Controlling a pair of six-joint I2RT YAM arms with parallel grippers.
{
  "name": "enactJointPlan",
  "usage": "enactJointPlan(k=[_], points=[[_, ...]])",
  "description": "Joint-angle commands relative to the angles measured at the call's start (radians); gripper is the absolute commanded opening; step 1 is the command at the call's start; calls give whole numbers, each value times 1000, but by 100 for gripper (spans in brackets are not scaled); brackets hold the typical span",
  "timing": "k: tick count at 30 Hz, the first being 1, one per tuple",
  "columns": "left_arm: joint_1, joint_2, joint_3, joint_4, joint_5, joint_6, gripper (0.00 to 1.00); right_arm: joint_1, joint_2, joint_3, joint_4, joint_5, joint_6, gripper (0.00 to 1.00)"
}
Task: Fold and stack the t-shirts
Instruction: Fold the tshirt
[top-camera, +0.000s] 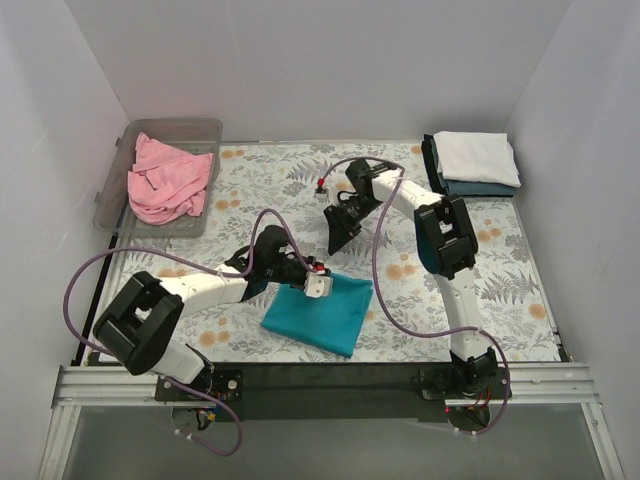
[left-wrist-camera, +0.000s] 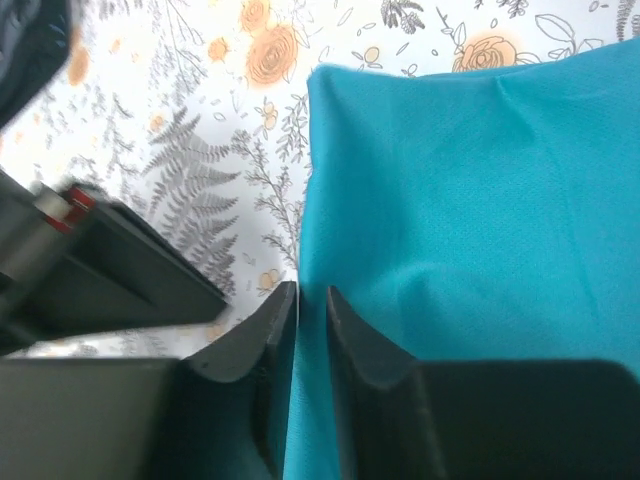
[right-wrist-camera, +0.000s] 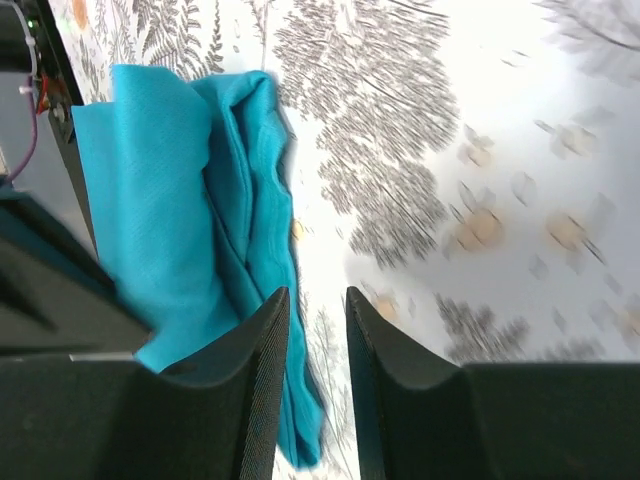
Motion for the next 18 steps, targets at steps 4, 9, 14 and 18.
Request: enactJointPlan(k=[4, 9, 14, 18], points=[[0, 81, 50, 109, -59, -109, 33, -142, -129, -1, -93, 12, -29, 36], [21, -40, 107, -22, -22, -316, 42, -214, -218, -182, -147, -110, -78, 48], [54, -92, 176, -268, 85, -564, 42, -213, -282, -392, -146, -216, -122, 57], [58, -69, 156, -368, 144, -732, 42, -213, -285, -471, -121, -184, -147, 54]])
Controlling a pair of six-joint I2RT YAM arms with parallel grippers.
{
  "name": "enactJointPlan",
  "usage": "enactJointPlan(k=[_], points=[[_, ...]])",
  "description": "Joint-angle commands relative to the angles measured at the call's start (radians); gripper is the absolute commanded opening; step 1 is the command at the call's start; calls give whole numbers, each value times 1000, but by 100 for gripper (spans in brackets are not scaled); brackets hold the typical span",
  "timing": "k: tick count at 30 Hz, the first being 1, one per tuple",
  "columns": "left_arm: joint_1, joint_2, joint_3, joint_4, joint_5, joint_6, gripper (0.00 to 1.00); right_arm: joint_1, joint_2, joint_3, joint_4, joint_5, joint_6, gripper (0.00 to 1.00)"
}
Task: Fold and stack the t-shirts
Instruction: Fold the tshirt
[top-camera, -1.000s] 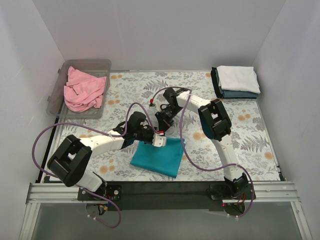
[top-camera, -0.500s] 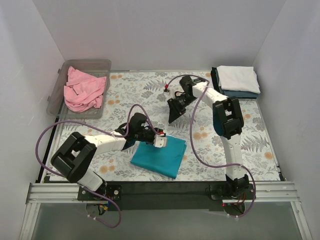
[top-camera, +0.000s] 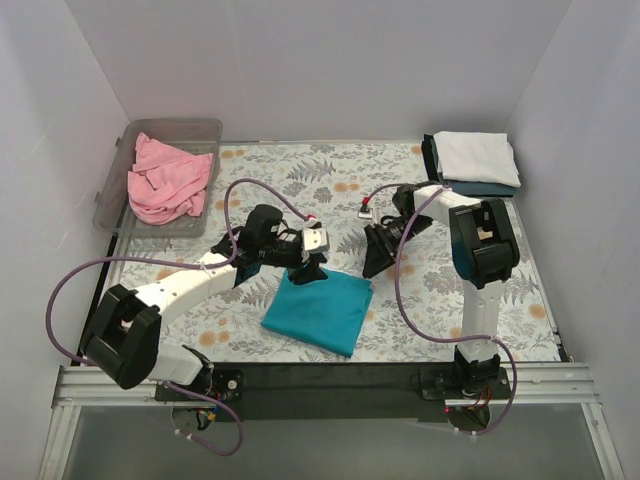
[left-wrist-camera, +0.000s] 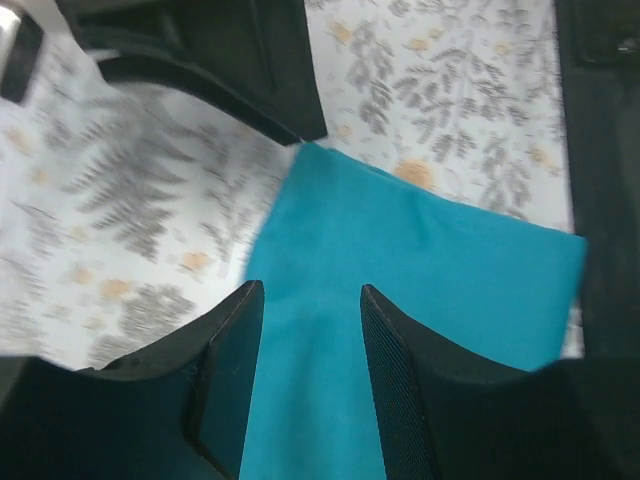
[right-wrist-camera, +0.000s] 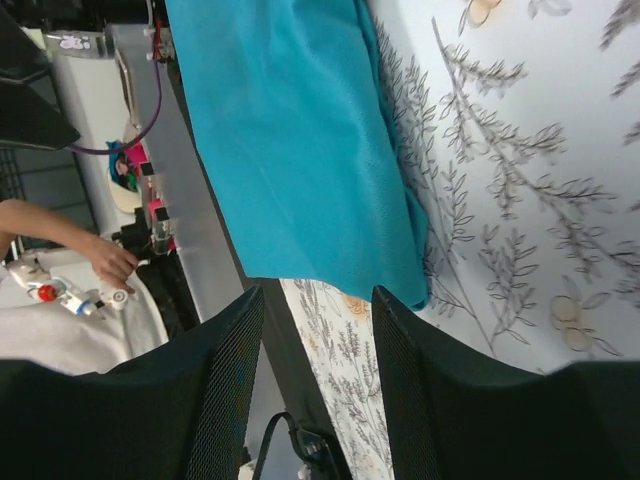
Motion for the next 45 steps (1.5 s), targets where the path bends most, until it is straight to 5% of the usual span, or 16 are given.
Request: enactJointPlan(k=[1, 14, 19, 27, 34, 45], points=[[3, 12, -24, -165, 84, -213, 43, 4, -32, -45, 29, -32, -32, 54], [3, 90, -65, -125, 21, -290, 43, 6, -73, -135, 247, 125, 151, 70], [3, 142, -55, -97, -18, -317, 42, 24, -72, -154, 238, 34, 146, 43], [2, 176, -42, -80, -42, -354, 42, 27, -66, -154, 172, 19, 111, 37], [3, 200, -41, -71, -133, -391, 36, 27, -116, -103, 129, 13, 114, 2], [2, 283, -19, -88, -222, -449, 34, 27, -124, -160, 57, 144, 84, 1]])
